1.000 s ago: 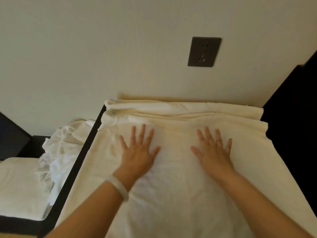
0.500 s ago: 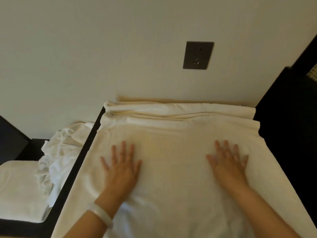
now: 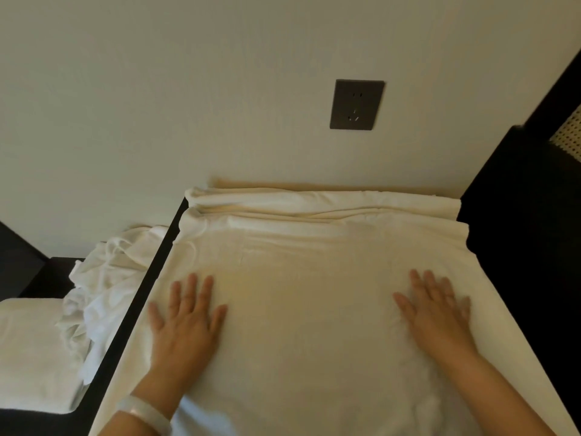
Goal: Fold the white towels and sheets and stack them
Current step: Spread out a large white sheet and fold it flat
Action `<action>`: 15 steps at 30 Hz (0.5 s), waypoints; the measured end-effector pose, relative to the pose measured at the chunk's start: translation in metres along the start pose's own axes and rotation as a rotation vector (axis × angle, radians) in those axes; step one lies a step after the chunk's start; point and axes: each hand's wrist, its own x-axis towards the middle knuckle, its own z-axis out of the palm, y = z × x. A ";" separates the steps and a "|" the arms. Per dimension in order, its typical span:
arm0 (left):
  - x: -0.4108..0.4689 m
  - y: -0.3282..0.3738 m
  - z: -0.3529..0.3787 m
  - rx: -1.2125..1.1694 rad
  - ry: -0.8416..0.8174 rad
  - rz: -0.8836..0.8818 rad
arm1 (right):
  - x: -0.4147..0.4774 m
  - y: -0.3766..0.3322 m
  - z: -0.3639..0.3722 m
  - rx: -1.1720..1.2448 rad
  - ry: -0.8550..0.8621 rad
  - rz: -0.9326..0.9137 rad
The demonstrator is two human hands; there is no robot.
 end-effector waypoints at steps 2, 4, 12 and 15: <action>-0.012 -0.009 -0.002 0.028 -0.013 -0.008 | -0.014 0.016 0.000 0.000 0.020 -0.019; -0.029 -0.003 -0.001 0.056 -0.055 0.054 | -0.033 0.021 0.006 -0.050 -0.044 -0.096; -0.016 0.012 0.019 0.109 -0.077 0.105 | -0.027 0.001 0.029 -0.092 -0.107 -0.164; 0.024 0.013 0.015 0.067 -0.073 0.108 | 0.011 -0.012 0.024 -0.067 -0.106 -0.175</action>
